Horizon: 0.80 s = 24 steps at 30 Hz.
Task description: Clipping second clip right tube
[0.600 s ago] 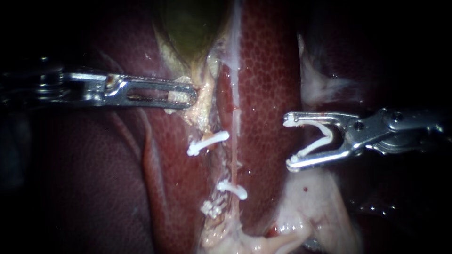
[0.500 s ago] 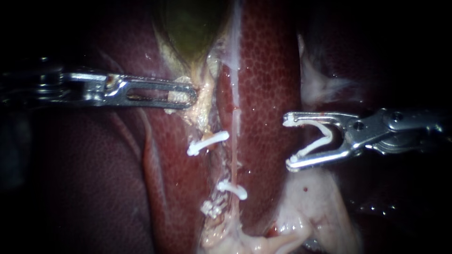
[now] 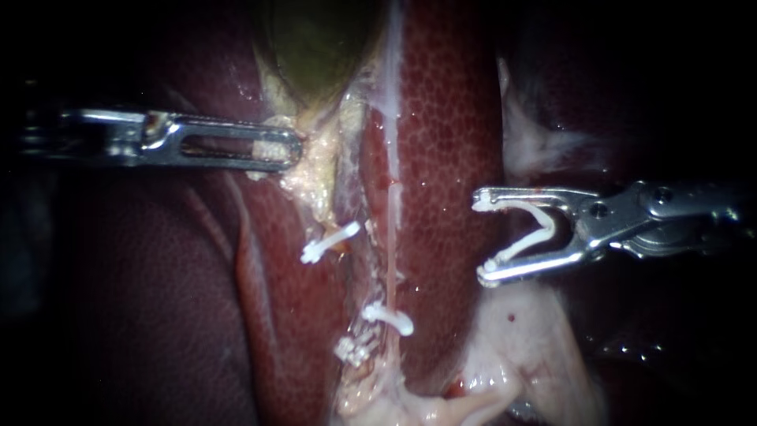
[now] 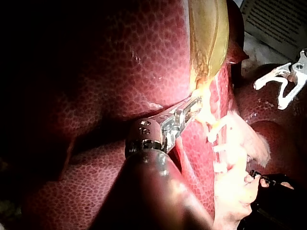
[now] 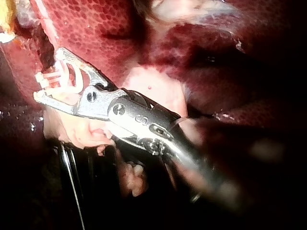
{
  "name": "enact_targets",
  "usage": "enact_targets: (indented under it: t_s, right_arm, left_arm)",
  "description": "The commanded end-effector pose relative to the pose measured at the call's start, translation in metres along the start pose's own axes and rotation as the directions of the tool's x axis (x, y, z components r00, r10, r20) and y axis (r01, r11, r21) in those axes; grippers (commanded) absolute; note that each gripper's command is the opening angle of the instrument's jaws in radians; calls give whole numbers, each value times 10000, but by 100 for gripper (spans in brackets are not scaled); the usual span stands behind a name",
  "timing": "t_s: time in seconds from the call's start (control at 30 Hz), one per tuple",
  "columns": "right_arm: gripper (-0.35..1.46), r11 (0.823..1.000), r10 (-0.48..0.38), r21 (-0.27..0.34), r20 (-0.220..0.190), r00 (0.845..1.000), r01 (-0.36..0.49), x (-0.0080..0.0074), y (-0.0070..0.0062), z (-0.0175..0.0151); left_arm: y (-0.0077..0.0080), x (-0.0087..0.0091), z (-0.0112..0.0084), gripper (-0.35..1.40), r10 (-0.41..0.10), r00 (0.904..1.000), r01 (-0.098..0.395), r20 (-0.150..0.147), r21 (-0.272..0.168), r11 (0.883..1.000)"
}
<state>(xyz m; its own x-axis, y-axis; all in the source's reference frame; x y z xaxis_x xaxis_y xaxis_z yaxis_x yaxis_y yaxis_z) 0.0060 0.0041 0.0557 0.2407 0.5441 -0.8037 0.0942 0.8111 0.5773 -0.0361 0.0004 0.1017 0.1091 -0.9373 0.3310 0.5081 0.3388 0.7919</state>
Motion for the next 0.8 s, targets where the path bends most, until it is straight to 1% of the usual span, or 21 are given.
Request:
enact_targets:
  t_s: [0.03, 0.1, 0.23, 0.33, 0.6, 0.7, 0.8]
  right_arm:
    - [60, 10000, 3, -2, 0, 10000, -3, 0, 0, 0]
    - [60, 10000, 3, -2, 0, 10000, -3, 0, 0, 0]
    - [60, 10000, 4, -4, 0, 10000, -4, 0, 0, 1]
    - [60, 10000, 4, -8, 0, 10000, -4, 0, 0, 1]
    - [60, 10000, -6, -11, 1, 10000, 6, -1, 0, 3]
    - [60, 10000, -44, 69, 0, 10000, 44, -7, 0, 6]
    - [60, 9998, -126, 120, -22, 9999, 127, -21, 1, 15]
  left_arm:
    - [-2, -4, -6, -35, -52, 9999, 52, 97, 27, 10000]
    - [-4, -10, -15, -35, -159, 9997, 158, 185, 30, 9999]
    - [-7, -20, -31, -35, -122, 9993, 121, 348, 5, 9999]
    - [-7, -24, -38, -35, -95, 9991, 96, 422, -22, 10000]
    - [-7, -25, -40, -35, -102, 9991, 103, 418, -20, 9999]
    - [-7, -25, -40, -35, -102, 9991, 103, 418, -20, 9999]
    - [-7, -24, -40, -35, -101, 9991, 102, 419, -22, 9999]
